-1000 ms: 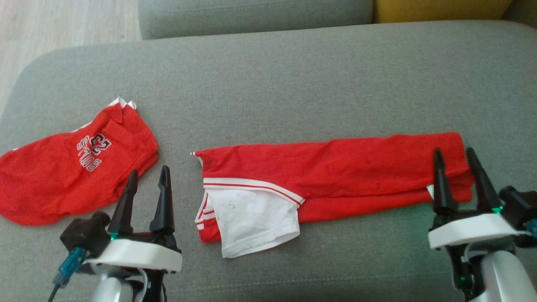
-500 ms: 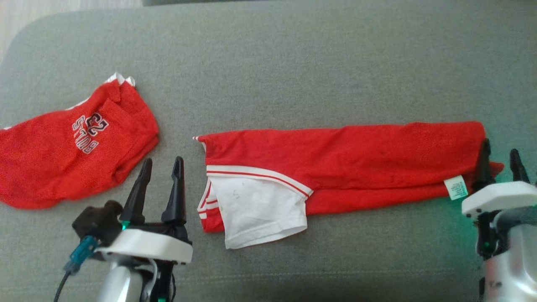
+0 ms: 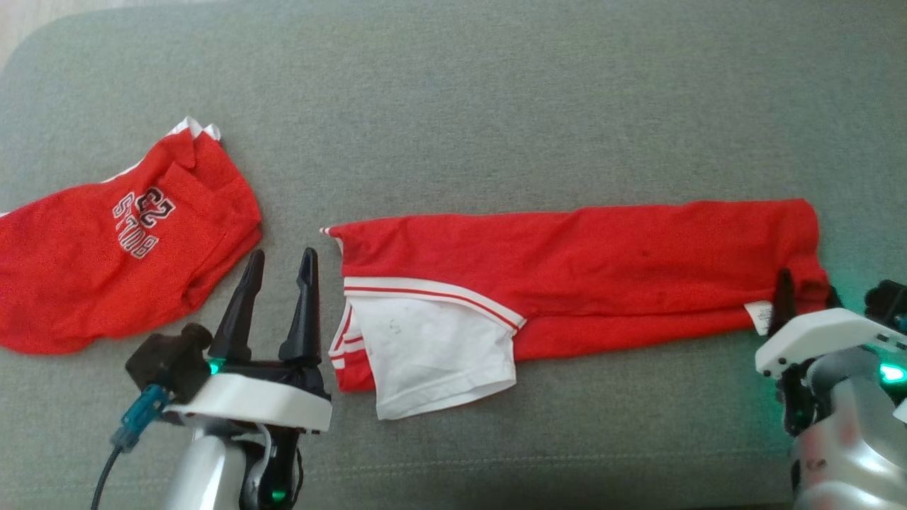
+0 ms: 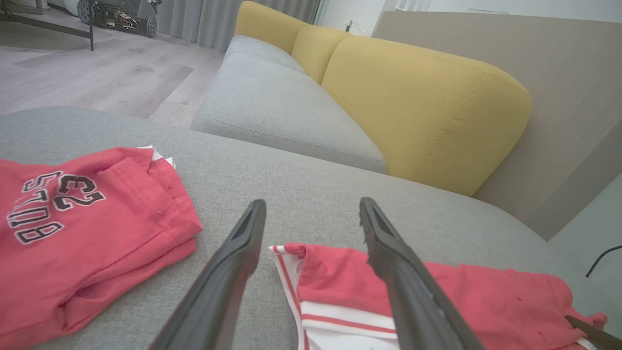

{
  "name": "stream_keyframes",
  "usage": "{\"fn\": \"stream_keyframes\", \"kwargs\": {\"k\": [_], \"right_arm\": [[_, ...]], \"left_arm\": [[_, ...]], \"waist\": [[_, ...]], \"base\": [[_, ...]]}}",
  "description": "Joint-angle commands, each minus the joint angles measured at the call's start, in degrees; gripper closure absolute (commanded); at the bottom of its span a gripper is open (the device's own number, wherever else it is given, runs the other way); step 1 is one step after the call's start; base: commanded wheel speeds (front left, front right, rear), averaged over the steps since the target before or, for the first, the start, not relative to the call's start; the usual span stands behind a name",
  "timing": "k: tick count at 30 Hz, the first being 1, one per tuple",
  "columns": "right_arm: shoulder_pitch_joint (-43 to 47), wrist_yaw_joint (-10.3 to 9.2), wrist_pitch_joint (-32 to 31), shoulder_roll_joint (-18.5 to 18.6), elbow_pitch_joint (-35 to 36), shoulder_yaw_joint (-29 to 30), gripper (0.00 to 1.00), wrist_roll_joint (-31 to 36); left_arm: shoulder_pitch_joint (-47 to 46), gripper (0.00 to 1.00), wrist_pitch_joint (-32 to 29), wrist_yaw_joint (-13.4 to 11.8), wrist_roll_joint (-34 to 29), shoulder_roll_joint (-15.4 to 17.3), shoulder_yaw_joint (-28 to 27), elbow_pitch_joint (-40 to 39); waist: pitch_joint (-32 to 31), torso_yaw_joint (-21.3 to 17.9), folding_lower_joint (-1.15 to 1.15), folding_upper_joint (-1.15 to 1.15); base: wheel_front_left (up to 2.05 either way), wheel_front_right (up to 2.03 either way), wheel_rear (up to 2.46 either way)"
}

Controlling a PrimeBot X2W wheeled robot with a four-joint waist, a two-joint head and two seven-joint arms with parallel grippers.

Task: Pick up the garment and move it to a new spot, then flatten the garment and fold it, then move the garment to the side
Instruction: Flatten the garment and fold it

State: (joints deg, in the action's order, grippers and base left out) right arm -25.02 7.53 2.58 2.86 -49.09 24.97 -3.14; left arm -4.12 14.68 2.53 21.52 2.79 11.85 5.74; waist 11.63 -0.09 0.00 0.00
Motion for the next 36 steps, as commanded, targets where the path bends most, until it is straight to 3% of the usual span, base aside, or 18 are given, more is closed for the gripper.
{"fn": "stream_keyframes", "kwargs": {"k": [1,2,3,4,5,8,13,22,26,31,36], "right_arm": [[-1.13,-0.04,0.13,0.03,-0.68,-2.31,0.0,-0.75],[-1.35,-0.04,0.21,0.03,-1.54,-2.85,0.0,-1.15],[-1.56,-0.04,0.24,0.03,-2.37,-3.53,0.18,-1.63],[-1.74,-0.04,0.24,0.02,-3.14,-4.36,0.71,-2.1],[-1.9,-0.04,0.35,0.02,-3.74,-5.3,1.0,-2.57],[-1.99,-0.04,1.63,0.02,-4.16,-6.3,1.0,-2.79],[-2.45,-0.04,4.29,2.16,-2.28,-3.2,1.0,0.72],[-3.57,-0.04,4.34,7.16,2.8,10.3,1.0,11.1],[-4.55,-0.04,3.77,5.17,5.38,14.19,1.0,15.05],[-4.22,-0.04,2.99,2.37,6.53,10.32,1.0,14.2],[-1.93,-0.04,1.71,0.8,9.44,0.2,1.0,12.77]], "left_arm": [[-2.21,0.0,0.31,-0.2,0.26,0.1,-2.04,-1.87],[-2.23,0.0,0.31,-0.23,0.3,0.1,-2.07,-1.87],[-2.24,0.0,0.31,-0.25,0.33,0.1,-2.08,-1.87],[-2.23,0.0,0.31,-0.25,0.34,0.1,-2.06,-1.88],[-2.21,0.0,0.31,-0.25,0.34,0.1,-2.04,-1.89],[-2.0,0.0,0.31,-0.35,0.32,0.1,-1.98,-1.89],[-1.81,0.0,0.31,-0.47,0.4,0.1,-1.77,-1.97],[-1.88,0.0,0.31,-0.59,0.73,0.09,-1.04,-2.02],[-1.89,0.0,0.31,-0.8,1.11,0.09,-1.15,-1.8],[-0.57,0.0,0.31,-1.4,2.23,0.09,-0.66,-1.4],[0.28,0.0,0.31,-2.03,3.22,0.09,0.16,-1.5]], "waist": [[-0.28,-0.3,0.0,0.0],[-0.41,-0.43,0.0,0.0],[-0.53,-0.54,0.0,0.0],[-0.63,-0.63,0.0,0.0],[-0.74,-0.72,0.0,0.0],[-1.08,-0.96,0.0,0.0],[-1.35,-0.94,0.0,0.0],[-1.53,-0.4,0.0,0.0],[-2.2,-0.22,0.0,0.0],[-4.91,-0.64,0.0,0.0],[-7.71,-0.87,0.0,0.0]], "base": [[0.0,0.0,0.0],[0.0,0.0,0.0],[0.0,0.0,0.0],[0.0,0.0,0.0],[0.0,0.0,0.0],[0.0,0.0,0.0],[0.0,0.0,0.0],[0.0,0.0,0.0],[0.0,0.0,0.0],[0.0,0.0,0.0],[0.0,0.0,0.0]]}}
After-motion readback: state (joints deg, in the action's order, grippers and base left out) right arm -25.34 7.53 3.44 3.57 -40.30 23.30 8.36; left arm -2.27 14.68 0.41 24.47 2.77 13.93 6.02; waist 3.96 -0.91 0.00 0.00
